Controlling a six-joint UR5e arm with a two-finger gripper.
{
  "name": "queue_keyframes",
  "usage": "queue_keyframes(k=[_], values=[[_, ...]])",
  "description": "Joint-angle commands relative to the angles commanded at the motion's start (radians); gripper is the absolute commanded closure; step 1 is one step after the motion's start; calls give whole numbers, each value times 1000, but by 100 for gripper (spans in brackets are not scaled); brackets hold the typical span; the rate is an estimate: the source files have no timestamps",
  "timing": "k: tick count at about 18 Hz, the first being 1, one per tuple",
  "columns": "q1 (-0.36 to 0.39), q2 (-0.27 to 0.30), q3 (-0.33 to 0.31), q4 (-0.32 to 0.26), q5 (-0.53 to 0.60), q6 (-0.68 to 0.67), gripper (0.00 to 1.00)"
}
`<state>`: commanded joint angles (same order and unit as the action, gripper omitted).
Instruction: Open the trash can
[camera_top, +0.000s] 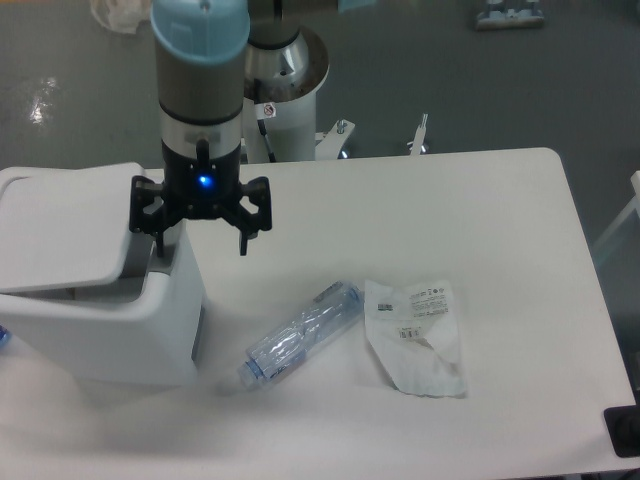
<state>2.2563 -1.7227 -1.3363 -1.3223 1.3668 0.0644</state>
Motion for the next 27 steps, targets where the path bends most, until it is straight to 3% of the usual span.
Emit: queue_keyframes(k=[4,7,11,14,17,19,27], values=[[75,8,34,-2,0,6,0],[181,12,45,5,5,29,0],[308,-9,46,11,17,190,0],[405,-63,34,57,17,317,0],[443,-145,34,75,37,431,0],[450,-193,36,118,90,446,0],[453,-273,13,120,165,832,0]])
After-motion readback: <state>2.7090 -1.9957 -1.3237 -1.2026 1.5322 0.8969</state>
